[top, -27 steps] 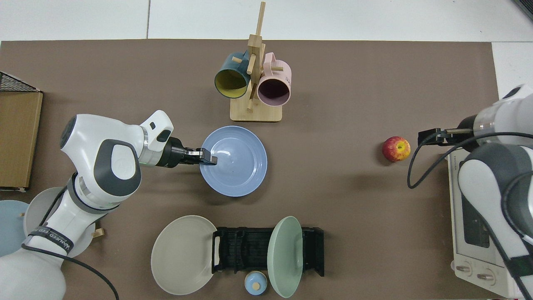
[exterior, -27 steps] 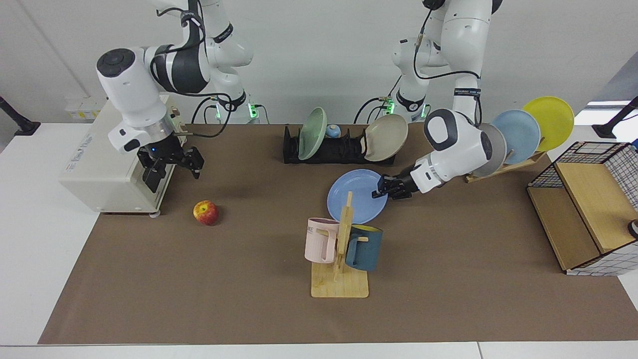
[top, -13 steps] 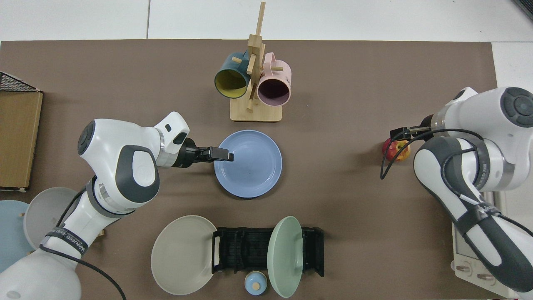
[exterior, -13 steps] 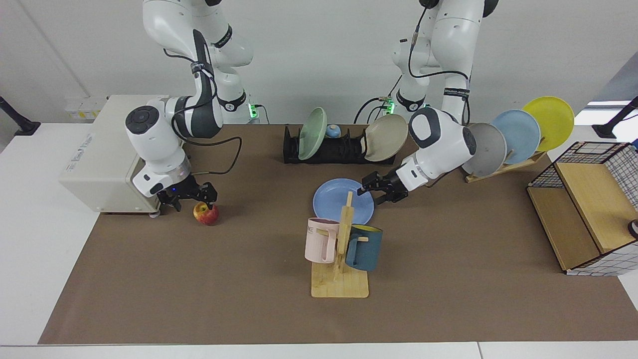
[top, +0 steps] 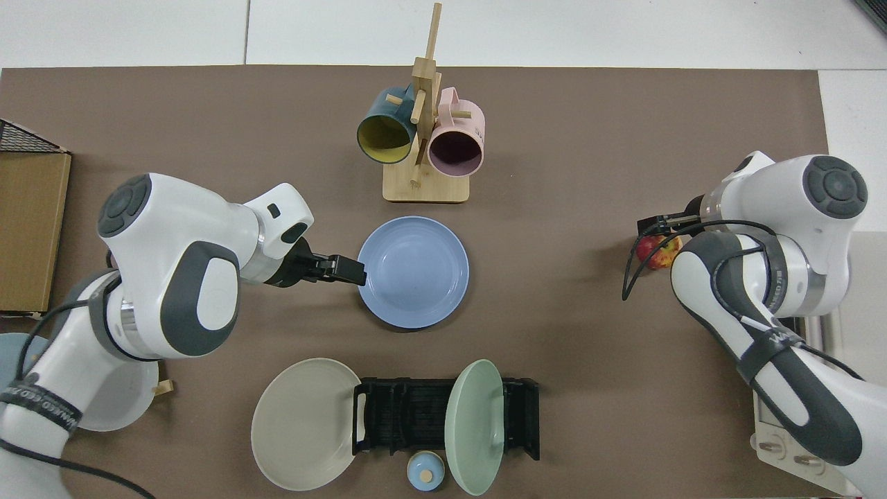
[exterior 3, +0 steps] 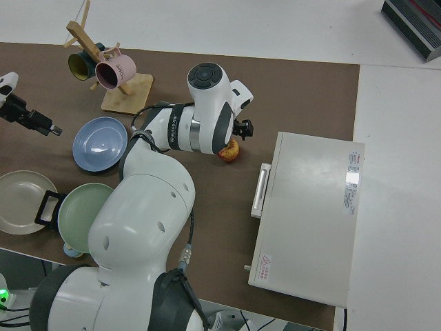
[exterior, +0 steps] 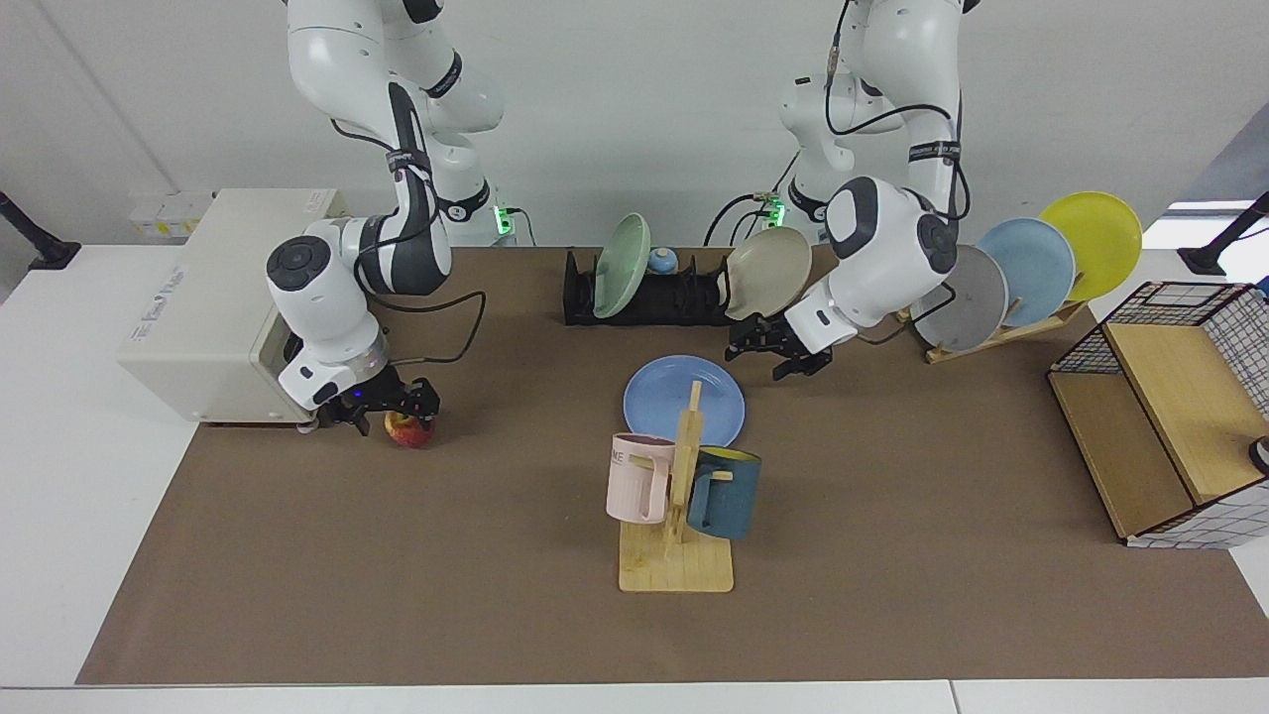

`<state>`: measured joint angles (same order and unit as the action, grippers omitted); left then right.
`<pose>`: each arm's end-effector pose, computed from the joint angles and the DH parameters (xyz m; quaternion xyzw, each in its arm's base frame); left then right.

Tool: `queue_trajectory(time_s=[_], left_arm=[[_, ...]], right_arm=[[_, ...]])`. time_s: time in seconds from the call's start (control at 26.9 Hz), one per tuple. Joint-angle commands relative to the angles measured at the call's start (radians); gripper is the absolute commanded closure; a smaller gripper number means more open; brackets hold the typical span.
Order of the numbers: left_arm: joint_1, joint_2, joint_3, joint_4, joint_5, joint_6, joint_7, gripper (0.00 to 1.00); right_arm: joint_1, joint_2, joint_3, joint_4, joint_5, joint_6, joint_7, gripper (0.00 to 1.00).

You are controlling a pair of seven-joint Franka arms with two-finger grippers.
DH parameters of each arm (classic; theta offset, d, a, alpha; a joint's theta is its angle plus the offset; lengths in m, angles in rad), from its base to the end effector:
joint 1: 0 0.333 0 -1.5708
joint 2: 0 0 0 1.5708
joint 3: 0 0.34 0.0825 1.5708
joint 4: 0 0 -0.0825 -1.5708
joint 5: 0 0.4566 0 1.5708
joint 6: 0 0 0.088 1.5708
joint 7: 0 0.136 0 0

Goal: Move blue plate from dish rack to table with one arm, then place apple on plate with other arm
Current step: 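Release the plate and withdraw the left gripper while the right lifts the apple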

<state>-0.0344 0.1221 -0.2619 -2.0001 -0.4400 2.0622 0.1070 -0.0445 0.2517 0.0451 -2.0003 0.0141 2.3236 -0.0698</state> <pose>0.6020 -0.2166 0.3605 0.9744 -0.0882 -0.0480 0.2012 0.6687 0.0005 0.2891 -0.9989 -0.0296 -0.0363 0.0097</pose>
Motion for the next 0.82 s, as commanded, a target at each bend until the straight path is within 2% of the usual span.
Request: queue_trajectory(time_s=[0.0,0.22,0.45,0.48,0.52,0.59,0.63,0.78], left_arm=[[0.004,-0.088,0.009,0.093,0.208,-0.178,-0.107,0.01],[0.007,-0.101,0.009,0.246,0.323,-0.379,-0.132,0.01],[0.007,-0.108,0.021,0.369,0.443,-0.464,-0.132,0.01],[0.007,-0.11,0.029,0.38,0.463,-0.476,-0.132,0.0],[0.007,-0.114,0.032,0.395,0.475,-0.493,-0.13,0.0],[0.007,-0.13,0.038,0.432,0.48,-0.523,-0.13,0.0],[0.007,-0.131,0.047,0.455,0.48,-0.542,-0.13,0.0],[0.007,-0.13,0.056,0.5,0.481,-0.597,-0.128,0.0]], right_arm=[[0.002,-0.002,0.006,-0.044,0.014,0.065,-0.019,0.0],[0.0,-0.002,0.004,-0.067,0.012,0.076,-0.033,0.0],[-0.002,0.001,0.004,-0.1,0.01,0.123,-0.042,0.03],[0.0,0.001,0.004,-0.1,0.01,0.125,-0.048,0.13],[0.0,0.001,0.004,-0.1,0.01,0.126,-0.056,0.29],[0.0,0.001,0.004,-0.098,0.009,0.132,-0.07,0.86],[0.002,0.003,0.004,-0.095,0.007,0.132,-0.07,1.0],[0.023,-0.014,0.007,-0.071,0.009,0.116,-0.044,1.0]])
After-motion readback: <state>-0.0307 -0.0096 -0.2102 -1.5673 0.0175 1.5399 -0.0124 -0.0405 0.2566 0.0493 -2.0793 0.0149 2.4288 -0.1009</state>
